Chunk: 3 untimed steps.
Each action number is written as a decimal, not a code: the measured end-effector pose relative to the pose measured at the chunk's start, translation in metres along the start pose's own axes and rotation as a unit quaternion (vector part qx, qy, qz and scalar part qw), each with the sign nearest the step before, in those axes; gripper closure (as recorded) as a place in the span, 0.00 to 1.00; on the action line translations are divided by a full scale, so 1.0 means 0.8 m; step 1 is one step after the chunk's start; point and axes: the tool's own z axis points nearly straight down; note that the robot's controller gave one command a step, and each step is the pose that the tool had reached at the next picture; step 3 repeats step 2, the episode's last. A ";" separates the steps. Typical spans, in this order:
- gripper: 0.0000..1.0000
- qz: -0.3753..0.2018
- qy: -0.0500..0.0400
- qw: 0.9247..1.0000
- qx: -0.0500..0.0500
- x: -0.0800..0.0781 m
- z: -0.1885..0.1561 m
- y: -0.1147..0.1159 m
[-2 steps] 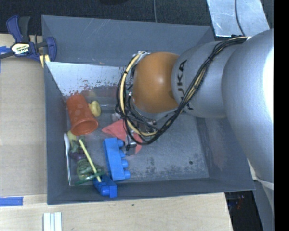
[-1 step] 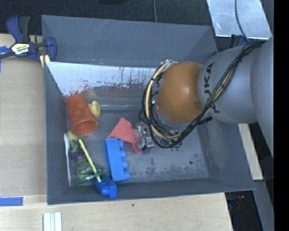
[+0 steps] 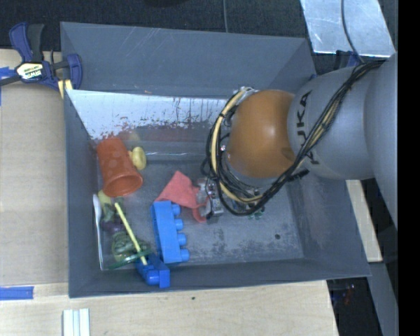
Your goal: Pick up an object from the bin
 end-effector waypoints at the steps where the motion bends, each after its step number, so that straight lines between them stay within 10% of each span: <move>1: 1.00 0.012 0.001 1.000 0.000 -0.013 -0.079 -0.007; 2: 1.00 0.007 0.004 1.000 0.000 -0.015 -0.173 -0.008; 3: 1.00 0.007 0.004 1.000 0.000 -0.015 -0.173 -0.008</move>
Offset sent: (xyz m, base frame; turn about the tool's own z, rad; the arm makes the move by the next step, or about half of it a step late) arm 0.0081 -0.0049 0.1594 0.0060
